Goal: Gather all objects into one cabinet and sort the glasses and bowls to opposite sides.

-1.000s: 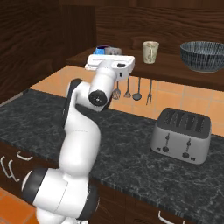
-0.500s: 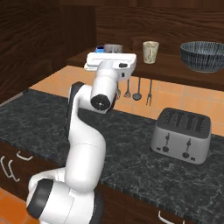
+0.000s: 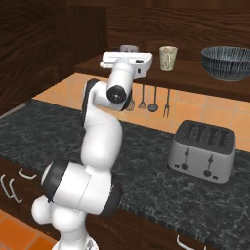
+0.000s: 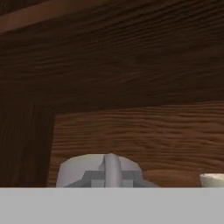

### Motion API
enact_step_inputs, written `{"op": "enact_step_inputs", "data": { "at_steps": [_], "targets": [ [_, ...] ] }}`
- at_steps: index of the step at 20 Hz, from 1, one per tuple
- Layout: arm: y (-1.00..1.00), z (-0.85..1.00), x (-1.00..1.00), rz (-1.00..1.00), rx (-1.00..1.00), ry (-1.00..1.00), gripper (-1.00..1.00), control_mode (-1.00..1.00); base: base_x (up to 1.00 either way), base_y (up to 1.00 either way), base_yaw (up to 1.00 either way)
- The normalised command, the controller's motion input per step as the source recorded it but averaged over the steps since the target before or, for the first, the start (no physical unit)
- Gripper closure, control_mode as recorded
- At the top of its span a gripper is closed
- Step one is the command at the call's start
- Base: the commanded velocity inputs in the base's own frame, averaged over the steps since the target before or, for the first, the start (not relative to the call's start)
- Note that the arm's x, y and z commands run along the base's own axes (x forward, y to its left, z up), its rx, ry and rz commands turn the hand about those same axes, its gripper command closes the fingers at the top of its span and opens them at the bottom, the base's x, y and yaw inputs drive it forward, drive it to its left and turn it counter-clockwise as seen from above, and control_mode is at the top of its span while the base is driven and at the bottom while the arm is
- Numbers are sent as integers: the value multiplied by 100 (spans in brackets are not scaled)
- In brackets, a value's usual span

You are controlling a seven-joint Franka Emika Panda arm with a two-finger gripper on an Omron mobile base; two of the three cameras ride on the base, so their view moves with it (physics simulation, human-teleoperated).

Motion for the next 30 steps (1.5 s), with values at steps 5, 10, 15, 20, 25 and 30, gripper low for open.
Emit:
{"op": "enact_step_inputs", "data": {
  "at_steps": [5, 10, 15, 20, 25, 30],
  "targets": [
    [-1, -50, 27, 0, 0, 0, 100, -100, 0, 0, 0],
    [-8, -28, 10, 0, 0, 0, 100, -100, 0, 0, 0],
    [-4, -13, 2, 0, -1, 29, 100, -100, 0, 0, 0],
    [-2, -51, 4, 0, -4, 20, 100, -100, 0, 0, 0],
    [3, -31, 3, 0, -12, 1, -100, -100, 0, 0, 0],
    [4, -3, 2, 0, -16, 0, -100, -100, 0, 0, 0]
  ]
}}
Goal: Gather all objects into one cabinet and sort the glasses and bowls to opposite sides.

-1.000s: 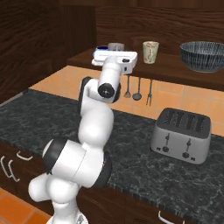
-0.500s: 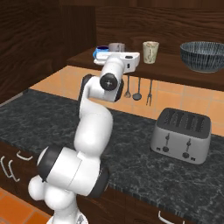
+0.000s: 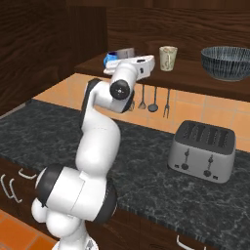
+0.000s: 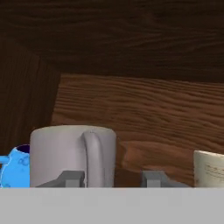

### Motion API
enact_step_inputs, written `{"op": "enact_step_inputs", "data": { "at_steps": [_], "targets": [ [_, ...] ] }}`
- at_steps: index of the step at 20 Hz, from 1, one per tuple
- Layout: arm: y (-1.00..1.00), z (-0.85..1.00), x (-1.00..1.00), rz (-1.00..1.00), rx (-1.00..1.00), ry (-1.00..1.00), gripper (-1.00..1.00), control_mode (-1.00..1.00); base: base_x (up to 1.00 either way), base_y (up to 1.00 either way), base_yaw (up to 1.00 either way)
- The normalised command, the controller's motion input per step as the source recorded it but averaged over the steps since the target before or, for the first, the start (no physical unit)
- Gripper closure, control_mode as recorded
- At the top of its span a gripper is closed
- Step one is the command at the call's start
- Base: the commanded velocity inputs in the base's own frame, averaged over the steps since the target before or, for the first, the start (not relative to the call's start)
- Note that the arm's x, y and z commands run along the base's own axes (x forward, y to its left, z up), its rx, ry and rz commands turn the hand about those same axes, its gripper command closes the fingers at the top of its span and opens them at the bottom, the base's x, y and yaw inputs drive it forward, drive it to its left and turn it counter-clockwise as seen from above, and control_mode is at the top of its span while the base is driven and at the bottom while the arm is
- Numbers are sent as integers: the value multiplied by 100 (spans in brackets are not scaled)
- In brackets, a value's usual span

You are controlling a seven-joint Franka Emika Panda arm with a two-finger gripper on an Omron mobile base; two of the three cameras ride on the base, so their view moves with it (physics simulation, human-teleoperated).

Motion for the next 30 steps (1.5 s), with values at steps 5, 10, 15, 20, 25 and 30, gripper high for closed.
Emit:
{"op": "enact_step_inputs", "data": {
  "at_steps": [5, 10, 15, 20, 25, 30],
  "targets": [
    [-8, -19, -11, 0, -11, 0, -100, -100, 0, 0, 0],
    [0, -26, -3, -1, -7, 0, -100, -100, 0, 0, 0],
    [3, -7, 45, -22, -1, 17, -100, -100, 0, 0, 0],
    [43, -6, 99, -35, 0, 15, -100, -100, 0, 0, 0],
    [98, 24, 87, -26, -7, 1, -100, -100, 0, 0, 0],
    [82, 25, 51, -9, -9, -8, -100, -100, 0, 0, 0]
  ]
}}
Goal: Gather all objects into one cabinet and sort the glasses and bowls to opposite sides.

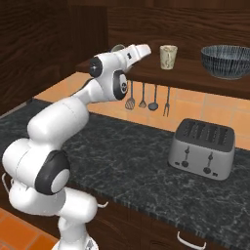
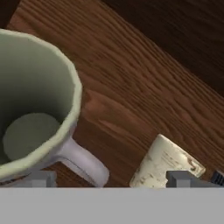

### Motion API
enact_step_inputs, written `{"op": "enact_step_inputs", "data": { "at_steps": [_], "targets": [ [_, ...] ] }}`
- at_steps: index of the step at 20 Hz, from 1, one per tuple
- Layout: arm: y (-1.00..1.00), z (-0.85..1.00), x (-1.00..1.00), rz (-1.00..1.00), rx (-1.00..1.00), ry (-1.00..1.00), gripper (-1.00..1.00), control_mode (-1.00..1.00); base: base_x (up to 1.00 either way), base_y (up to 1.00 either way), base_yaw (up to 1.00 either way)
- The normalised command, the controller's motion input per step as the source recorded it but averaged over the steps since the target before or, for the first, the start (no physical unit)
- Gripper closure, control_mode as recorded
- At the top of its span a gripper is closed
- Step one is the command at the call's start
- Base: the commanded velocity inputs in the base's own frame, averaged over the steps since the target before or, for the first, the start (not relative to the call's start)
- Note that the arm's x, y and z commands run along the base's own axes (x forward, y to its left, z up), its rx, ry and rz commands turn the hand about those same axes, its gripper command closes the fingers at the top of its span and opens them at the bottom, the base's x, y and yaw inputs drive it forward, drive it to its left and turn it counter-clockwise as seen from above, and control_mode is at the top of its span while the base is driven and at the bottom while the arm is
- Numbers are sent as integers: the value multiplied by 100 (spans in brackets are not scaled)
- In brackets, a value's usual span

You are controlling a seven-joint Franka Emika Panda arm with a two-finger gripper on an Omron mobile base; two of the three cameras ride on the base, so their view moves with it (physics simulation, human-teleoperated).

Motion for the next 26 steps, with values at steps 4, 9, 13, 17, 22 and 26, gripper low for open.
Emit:
{"op": "enact_step_inputs", "data": {
  "at_steps": [4, 9, 13, 17, 22, 26],
  "targets": [
    [7, 2, 11, 7, 4, -13, -100, -100, 0, 0, 0],
    [0, 15, -4, 14, 0, -31, -100, -100, 0, 0, 0],
    [-17, 72, -66, 13, 0, -43, -100, -100, 0, 0, 0],
    [4, 24, -100, 17, 6, 3, -100, -100, 0, 0, 0],
    [0, 25, -100, 15, 28, 54, -100, -100, 0, 0, 0],
    [0, 65, -100, 18, 17, 57, -100, -100, 0, 0, 0]
  ]
}}
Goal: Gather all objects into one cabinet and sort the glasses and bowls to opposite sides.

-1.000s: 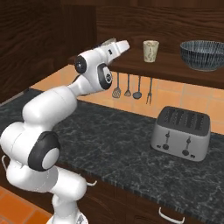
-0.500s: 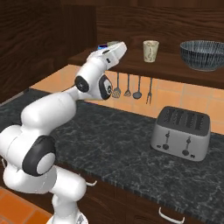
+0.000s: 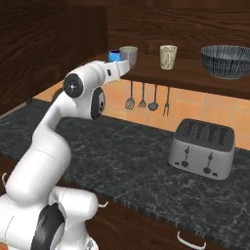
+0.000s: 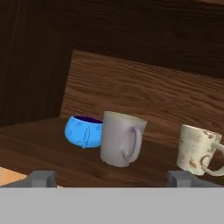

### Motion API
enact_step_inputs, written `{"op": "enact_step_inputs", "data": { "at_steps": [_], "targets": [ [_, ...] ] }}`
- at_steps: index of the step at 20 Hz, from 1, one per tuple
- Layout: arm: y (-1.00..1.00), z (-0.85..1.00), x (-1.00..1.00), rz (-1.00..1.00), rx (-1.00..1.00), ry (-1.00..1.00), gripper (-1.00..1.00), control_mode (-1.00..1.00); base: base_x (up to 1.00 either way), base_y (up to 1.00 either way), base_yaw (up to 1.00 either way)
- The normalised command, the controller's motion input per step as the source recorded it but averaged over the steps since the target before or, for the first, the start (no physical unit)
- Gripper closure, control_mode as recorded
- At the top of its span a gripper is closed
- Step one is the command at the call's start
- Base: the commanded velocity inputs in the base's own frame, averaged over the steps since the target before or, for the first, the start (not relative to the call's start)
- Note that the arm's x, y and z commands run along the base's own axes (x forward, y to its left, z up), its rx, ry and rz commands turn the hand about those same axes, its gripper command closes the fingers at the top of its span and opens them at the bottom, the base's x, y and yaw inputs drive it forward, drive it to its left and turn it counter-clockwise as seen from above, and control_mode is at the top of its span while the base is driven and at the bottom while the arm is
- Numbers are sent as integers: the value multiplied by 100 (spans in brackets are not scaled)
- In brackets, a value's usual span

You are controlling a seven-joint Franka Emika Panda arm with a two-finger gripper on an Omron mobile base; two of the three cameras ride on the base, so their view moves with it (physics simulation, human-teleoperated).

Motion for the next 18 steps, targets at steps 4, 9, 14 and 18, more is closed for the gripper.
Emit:
{"op": "enact_step_inputs", "data": {
  "at_steps": [4, 9, 14, 18],
  "targets": [
    [0, 20, -96, 12, 3, 76, -100, -100, 0, 0, 0],
    [3, -44, -100, 6, -11, 65, -100, -100, 0, 0, 0],
    [35, -85, -100, 1, -13, 17, -100, -100, 0, 0, 0],
    [10, -49, -100, -3, -1, -12, -100, -100, 0, 0, 0]
  ]
}}
